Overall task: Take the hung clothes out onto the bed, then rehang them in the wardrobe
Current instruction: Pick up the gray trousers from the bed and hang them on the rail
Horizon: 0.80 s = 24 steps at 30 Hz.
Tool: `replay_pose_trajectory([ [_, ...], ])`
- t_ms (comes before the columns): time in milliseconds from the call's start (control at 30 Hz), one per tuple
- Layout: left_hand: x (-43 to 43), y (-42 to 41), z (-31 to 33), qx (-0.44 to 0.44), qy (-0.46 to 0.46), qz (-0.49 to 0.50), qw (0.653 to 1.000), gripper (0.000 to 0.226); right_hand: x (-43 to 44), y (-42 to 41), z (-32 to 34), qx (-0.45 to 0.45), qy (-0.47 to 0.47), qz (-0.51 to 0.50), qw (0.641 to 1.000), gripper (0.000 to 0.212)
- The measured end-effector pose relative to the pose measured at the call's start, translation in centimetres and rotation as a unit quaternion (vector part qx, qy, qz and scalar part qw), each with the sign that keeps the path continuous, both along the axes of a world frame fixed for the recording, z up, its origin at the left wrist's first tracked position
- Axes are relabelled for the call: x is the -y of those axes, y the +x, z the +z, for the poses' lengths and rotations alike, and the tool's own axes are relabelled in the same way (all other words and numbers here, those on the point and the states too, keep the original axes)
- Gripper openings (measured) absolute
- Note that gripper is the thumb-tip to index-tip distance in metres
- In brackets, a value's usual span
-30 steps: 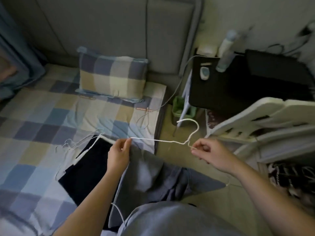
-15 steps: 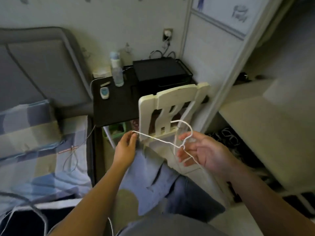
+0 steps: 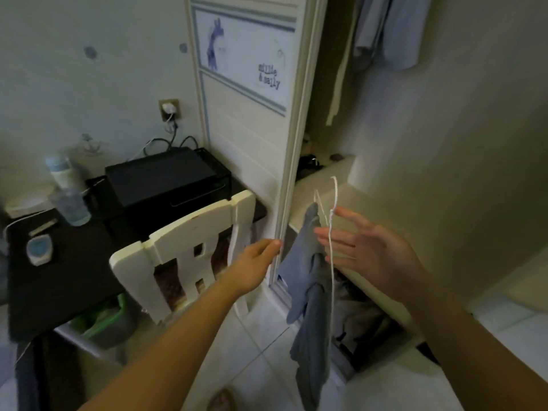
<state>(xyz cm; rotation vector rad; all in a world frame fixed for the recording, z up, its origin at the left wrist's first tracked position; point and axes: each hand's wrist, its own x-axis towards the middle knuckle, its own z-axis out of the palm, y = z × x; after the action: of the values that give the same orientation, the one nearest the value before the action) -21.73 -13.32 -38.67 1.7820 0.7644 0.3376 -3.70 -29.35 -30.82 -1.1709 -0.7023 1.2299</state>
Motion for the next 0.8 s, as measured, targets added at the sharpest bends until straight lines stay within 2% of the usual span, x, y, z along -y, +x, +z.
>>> replay_pose_trajectory([
  [133, -2.5, 5.5, 3.7, 0.025, -0.03, -0.097, 0.995, 0.036, -1.7, 4.3, 2.5, 0.018, 0.029, -0.079, 0.996, 0.103],
  [333, -7.4, 11.2, 9.0, 0.044, -0.029, -0.203, 0.978, 0.05, -4.9, 9.3, 7.2, 0.032, 0.071, -0.184, 0.98, 0.112],
  [500, -11.2, 15.2, 14.3, 0.085, 0.012, -0.272, 0.959, 0.034, -7.9, 12.7, 11.6, 0.042, 0.109, -0.226, 0.967, 0.11],
  [633, -14.3, 18.5, 19.1, 0.133, 0.072, -0.3, 0.942, 0.026, -10.0, 15.1, 16.4, 0.065, 0.137, -0.258, 0.954, 0.085],
  [733, -16.0, 21.5, 23.2, 0.176, 0.085, -0.302, 0.933, 0.028, -10.8, 17.6, 20.6, 0.085, 0.162, -0.285, 0.941, 0.083],
  [800, -16.8, 23.7, 25.9, 0.202, 0.101, -0.307, 0.925, 0.028, -11.4, 19.4, 23.4, 0.094, 0.177, -0.299, 0.933, 0.06],
])
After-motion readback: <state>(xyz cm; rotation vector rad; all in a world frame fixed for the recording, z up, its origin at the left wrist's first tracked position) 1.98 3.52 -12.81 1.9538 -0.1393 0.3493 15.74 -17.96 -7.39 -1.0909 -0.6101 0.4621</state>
